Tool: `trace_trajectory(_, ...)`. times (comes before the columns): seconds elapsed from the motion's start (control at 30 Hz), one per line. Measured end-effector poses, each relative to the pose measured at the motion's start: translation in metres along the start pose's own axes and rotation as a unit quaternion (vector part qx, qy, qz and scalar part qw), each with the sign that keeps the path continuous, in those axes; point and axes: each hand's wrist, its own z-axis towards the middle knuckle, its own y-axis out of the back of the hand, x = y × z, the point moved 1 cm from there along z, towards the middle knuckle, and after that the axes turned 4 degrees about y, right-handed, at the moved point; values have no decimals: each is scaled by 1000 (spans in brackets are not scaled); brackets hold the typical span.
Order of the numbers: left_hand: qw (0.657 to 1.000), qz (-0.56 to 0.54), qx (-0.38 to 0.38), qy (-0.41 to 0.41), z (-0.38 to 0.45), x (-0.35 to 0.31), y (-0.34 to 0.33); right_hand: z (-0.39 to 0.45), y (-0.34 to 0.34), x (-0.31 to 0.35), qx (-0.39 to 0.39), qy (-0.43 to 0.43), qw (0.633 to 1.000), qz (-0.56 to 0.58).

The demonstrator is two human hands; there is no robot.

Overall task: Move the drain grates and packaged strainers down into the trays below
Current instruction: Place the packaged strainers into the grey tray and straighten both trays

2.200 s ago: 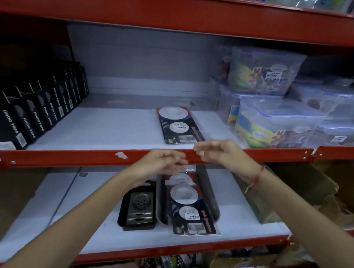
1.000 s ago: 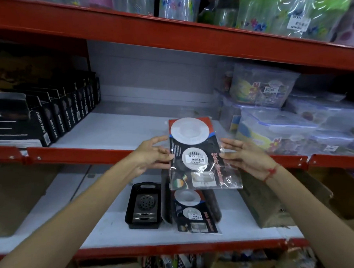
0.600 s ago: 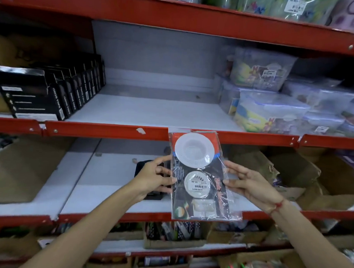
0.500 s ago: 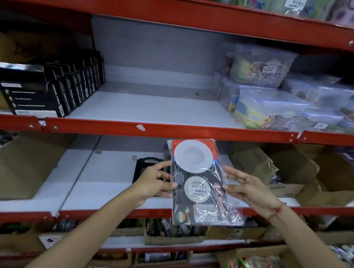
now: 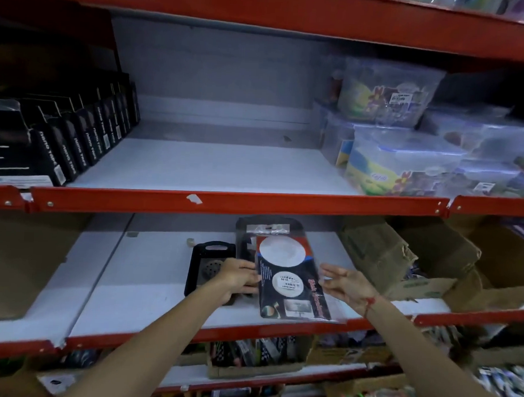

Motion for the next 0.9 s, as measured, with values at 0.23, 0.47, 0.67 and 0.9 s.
trace_trajectory(0.23, 999, 11, -3, 39, 58, -1, -11, 69, -3, -18, -72, -32, 996, -43)
trace_trajectory(0.47, 998, 53, 10, 39, 94, 15, 19, 106, -10, -21, -105, -1, 961, -255)
trace_trajectory(0.67, 896, 410, -134, -109, 108, 46, 90, 113, -76, -1, -168, 165, 819, -523)
trace_trajectory(0.9, 668, 732, -69, -115, 119, 87, 110, 125, -203, -41, 144, 340, 585, -722)
